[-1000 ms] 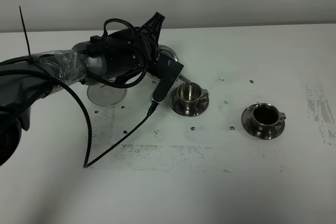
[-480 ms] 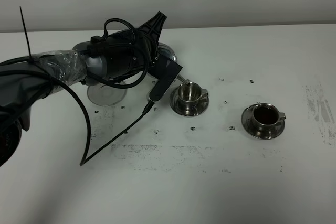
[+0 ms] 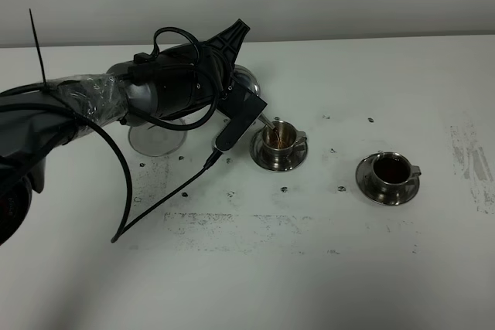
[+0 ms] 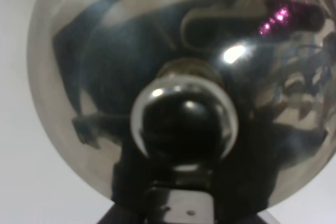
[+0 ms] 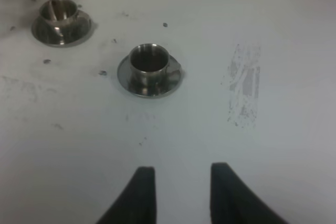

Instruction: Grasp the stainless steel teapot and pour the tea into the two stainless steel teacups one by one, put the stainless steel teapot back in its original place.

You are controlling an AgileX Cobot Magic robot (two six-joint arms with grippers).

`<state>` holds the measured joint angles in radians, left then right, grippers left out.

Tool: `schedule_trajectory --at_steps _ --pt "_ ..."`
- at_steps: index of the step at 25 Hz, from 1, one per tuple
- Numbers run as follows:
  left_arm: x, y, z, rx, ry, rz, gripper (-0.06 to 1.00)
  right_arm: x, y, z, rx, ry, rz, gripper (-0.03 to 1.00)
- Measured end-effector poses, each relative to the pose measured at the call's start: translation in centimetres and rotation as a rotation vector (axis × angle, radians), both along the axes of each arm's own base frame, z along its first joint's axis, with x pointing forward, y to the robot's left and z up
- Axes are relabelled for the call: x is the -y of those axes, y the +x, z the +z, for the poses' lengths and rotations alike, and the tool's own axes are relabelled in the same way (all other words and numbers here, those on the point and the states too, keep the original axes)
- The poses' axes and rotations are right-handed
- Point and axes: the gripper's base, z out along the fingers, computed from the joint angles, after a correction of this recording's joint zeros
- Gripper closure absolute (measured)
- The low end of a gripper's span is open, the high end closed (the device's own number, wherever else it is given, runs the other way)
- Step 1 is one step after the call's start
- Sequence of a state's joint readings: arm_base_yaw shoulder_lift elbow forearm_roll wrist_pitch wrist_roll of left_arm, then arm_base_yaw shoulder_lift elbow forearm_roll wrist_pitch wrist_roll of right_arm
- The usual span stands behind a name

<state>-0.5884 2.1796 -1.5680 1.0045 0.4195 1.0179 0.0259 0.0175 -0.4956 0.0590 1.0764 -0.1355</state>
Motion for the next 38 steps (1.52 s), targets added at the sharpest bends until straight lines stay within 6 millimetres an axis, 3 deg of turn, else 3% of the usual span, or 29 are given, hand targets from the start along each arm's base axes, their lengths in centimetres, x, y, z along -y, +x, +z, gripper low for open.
schedule_trajectory --at_steps 38 --pt "0.28 0.19 0.22 0.032 0.017 -0.055 0.77 0.0 0.0 0.0 0.0 0.0 0.0 0.73"
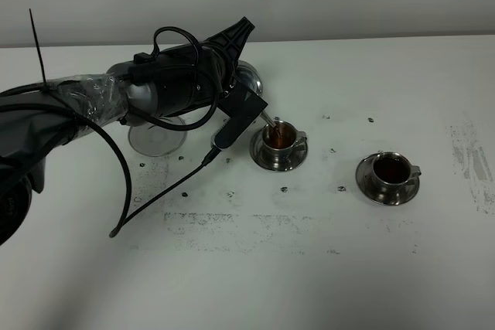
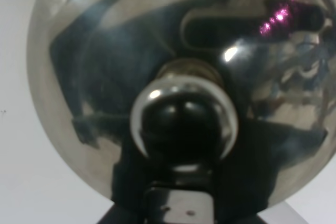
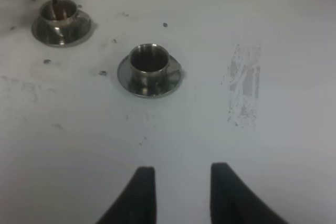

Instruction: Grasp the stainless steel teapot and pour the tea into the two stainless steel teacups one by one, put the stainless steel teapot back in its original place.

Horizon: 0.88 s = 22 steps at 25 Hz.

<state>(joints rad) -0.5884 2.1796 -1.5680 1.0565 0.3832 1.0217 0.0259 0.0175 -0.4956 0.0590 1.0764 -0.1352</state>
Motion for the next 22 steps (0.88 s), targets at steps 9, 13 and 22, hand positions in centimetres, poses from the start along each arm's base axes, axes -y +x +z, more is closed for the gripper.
schedule_trajectory --at_steps 9,13,22 --pt "0.06 0.08 0.1 0.015 0.015 -0.021 0.77 0.0 0.0 0.0 0.0 0.0 0.0 0.73" --pt "0.06 0.08 0.1 0.015 0.015 -0.021 0.77 0.0 0.0 0.0 0.0 0.0 0.0 0.73" --pt "0.06 0.11 0.14 0.02 0.023 -0.027 0.77 0.0 0.0 0.0 0.0 0.0 0.0 0.73"
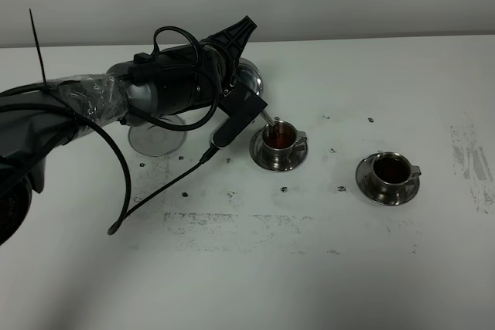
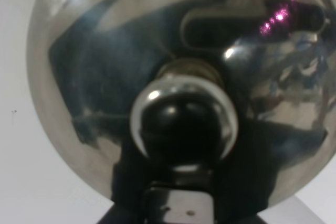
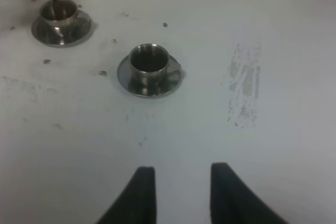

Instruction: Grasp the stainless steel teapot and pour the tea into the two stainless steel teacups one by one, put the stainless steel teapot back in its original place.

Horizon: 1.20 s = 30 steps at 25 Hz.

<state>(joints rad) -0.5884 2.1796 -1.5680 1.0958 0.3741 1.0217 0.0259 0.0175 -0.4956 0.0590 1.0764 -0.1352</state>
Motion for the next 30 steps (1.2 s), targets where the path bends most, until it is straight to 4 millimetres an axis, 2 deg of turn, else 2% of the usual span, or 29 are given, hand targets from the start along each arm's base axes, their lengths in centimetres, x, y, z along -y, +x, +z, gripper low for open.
schedule_trajectory --at_steps 30 --pt "0.03 0.07 0.09 0.014 0.015 -0.017 0.77 0.0 0.0 0.0 0.0 0.0 0.0 0.73"
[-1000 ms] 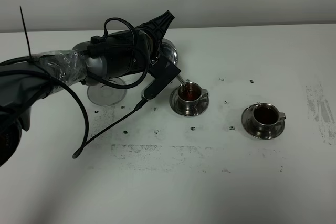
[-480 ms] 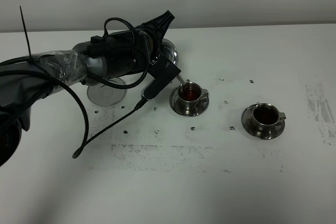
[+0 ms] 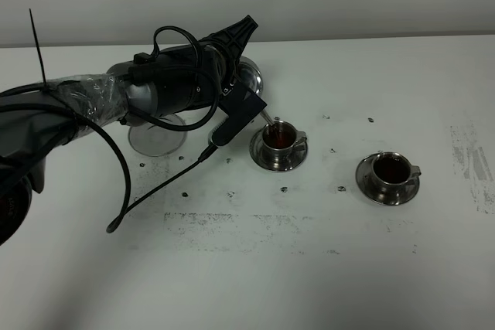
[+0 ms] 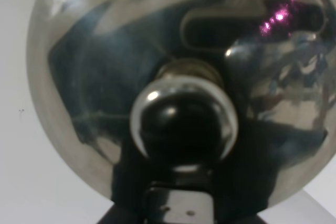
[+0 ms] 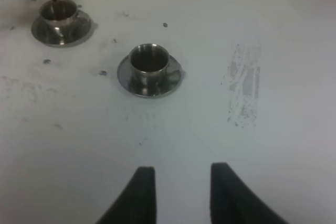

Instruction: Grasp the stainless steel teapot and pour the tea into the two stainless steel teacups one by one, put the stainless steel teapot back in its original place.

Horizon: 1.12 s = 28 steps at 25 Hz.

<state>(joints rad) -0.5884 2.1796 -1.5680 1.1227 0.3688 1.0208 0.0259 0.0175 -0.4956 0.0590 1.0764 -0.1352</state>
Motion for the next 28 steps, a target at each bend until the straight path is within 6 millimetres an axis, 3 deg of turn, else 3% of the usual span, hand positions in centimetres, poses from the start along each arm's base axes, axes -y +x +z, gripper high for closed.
schedule_trajectory --at_steps 28 --pt "0.11 0.04 0.06 0.008 0.003 -0.018 0.77 0.0 0.0 0.0 0.0 0.0 0.0 0.73"
